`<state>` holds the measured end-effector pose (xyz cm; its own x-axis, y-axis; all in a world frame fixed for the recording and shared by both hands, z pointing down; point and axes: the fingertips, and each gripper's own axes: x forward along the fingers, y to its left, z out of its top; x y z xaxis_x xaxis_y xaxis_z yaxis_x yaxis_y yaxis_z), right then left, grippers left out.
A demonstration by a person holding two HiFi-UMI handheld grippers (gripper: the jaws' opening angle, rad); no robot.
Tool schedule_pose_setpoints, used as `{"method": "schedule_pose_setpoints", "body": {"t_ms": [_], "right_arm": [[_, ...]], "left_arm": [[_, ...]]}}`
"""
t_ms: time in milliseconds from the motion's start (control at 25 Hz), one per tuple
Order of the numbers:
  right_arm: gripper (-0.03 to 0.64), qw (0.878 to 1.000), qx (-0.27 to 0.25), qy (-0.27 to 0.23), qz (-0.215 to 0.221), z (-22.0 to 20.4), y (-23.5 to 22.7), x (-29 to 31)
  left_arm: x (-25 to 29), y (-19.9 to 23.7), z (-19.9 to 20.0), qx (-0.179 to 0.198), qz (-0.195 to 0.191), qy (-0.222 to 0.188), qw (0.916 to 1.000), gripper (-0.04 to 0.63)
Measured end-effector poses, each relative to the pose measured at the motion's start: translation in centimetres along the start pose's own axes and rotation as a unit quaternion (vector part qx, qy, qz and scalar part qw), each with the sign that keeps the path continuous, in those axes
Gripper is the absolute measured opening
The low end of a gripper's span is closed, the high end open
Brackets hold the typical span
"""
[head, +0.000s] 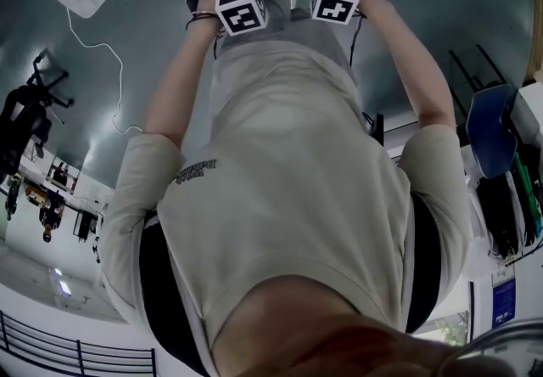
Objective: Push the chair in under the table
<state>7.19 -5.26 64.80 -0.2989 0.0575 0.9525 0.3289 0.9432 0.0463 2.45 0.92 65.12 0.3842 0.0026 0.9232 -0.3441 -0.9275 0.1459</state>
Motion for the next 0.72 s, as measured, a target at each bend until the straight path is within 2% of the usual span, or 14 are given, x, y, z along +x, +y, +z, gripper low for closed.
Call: {"method": "schedule_pose_setpoints", "body": {"t_ms": [280,720], "right_arm": [[0.187,1.000,-0.021,0.016,0.013,-2.1,-6.2,-0.6],[0.190,0.998,-0.052,0.030,0.030,-3.1,-15.7,-0.7]], "left_arm": [[-0.3,5.6,2.8,-0.036,0.002,-0.017,0.9992,0.152],[-1.3,14.5,4.6,-0.068,0.021,-0.026,0.9971,0.153]]}}
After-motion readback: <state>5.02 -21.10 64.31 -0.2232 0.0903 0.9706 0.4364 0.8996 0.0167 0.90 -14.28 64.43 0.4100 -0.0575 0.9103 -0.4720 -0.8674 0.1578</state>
